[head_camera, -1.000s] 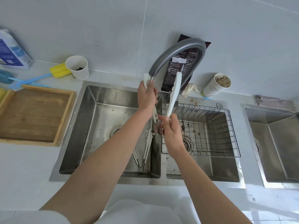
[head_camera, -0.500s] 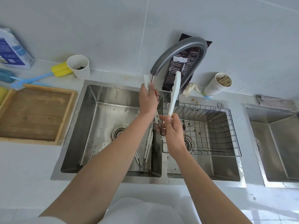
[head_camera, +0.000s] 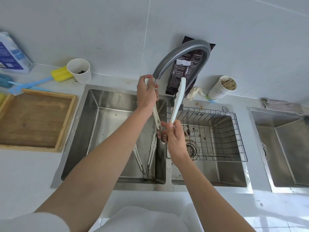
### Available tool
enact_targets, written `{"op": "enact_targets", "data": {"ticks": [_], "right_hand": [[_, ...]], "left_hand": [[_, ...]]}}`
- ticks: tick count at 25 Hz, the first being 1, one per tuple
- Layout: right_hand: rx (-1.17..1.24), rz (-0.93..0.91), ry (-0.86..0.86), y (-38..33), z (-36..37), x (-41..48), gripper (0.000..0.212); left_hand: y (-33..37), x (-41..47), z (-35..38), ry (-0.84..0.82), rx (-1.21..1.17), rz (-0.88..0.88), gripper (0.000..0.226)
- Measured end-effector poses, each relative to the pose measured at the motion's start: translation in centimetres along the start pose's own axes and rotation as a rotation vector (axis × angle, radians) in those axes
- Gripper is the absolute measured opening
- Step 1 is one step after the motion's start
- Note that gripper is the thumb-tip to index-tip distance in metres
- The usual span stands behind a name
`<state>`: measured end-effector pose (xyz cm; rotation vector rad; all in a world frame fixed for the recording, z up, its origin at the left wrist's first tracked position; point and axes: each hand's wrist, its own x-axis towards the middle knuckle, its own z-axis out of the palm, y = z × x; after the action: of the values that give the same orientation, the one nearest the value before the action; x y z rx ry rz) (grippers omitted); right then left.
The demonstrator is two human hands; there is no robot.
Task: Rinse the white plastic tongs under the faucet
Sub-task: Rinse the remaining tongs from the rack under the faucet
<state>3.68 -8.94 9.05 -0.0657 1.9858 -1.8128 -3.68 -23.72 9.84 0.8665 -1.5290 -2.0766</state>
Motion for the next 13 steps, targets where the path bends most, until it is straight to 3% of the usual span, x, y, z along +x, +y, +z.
{"op": "enact_targets", "data": {"ticks": [7, 13], "right_hand": [[-0.021, 0.02, 0.02, -0.4, 0.2, 0.2, 0.02], [0.002, 0.004, 0.05, -0.7, 0.3, 1.0, 0.024]], "left_hand": [[-1.9, -1.3, -0.2, 0.078, 0.066, 0.025, 0.02], [-3.2, -3.9, 0.5, -0.059, 0.097, 0.009, 0.019]]}}
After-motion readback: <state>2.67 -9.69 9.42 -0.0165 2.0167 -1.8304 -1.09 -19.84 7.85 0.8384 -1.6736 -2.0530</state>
